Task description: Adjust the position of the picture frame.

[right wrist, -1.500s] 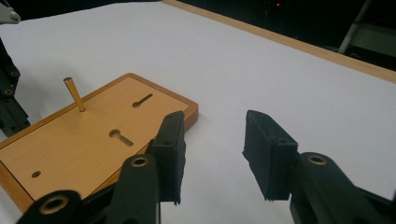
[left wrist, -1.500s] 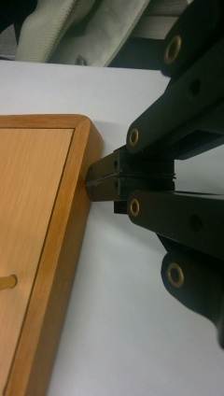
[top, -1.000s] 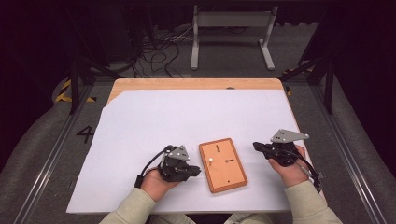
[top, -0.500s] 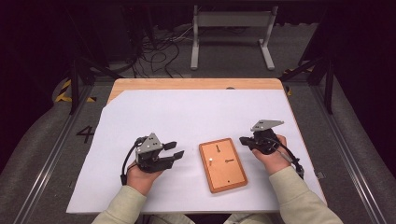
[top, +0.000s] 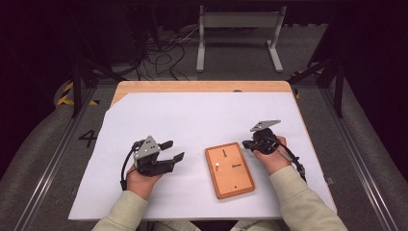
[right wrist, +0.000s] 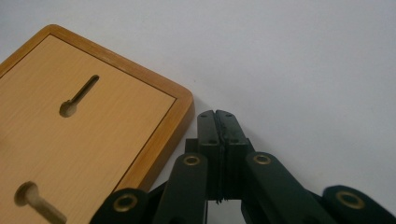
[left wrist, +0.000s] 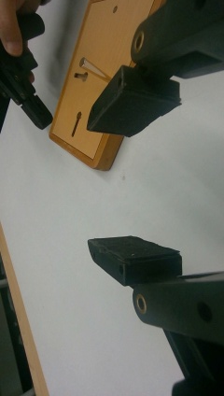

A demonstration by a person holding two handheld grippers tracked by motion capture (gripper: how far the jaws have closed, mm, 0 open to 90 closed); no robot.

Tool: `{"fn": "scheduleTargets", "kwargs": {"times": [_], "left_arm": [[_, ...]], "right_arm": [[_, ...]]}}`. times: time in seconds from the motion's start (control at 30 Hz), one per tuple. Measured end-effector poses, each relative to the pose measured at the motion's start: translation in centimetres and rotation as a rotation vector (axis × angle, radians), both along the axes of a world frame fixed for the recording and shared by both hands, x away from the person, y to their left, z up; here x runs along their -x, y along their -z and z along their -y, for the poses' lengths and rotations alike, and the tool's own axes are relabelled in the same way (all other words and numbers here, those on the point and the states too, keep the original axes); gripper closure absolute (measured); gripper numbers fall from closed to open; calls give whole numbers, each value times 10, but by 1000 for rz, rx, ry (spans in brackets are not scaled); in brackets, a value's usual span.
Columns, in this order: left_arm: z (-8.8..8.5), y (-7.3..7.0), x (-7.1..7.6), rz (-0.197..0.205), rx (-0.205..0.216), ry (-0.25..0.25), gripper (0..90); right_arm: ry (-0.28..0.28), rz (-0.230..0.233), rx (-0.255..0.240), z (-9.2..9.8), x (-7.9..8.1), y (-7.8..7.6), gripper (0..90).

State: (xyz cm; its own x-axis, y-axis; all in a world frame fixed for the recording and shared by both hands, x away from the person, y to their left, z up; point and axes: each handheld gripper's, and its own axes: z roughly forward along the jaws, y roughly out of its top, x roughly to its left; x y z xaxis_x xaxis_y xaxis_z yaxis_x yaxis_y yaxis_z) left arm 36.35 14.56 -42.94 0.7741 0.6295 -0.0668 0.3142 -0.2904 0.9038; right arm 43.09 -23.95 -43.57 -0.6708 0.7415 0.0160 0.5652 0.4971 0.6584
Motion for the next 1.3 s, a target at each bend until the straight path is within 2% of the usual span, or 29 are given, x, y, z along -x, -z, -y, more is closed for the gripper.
{"fn": "scheduleTargets", "kwargs": {"times": [0.17,0.23,0.27,0.43,0.53,0.8,1.03,1.2,1.3], "left_arm": [[0,0,0,-3,1,4,380],[0,0,0,-3,0,5,379],[0,0,0,-4,2,5,379],[2,1,-1,-8,0,8,379],[2,1,-1,-19,3,11,379],[1,1,-2,-18,0,11,380],[0,3,-2,-26,-4,17,380],[-2,2,-1,-21,-1,17,380],[-3,3,-1,-25,-3,12,380]], "right_arm": [[-19,-18,10,-8,-5,4,900],[-17,-9,47,-13,-5,4,900],[-18,-6,50,-14,-5,4,900],[-35,-4,15,-18,-7,1,900],[-58,3,24,-29,-8,0,900],[-107,3,28,-56,-11,0,900],[-190,-1,29,-85,-7,1,900],[-194,21,16,-83,-5,-3,894],[-192,51,-25,-76,6,-14,900]]}}
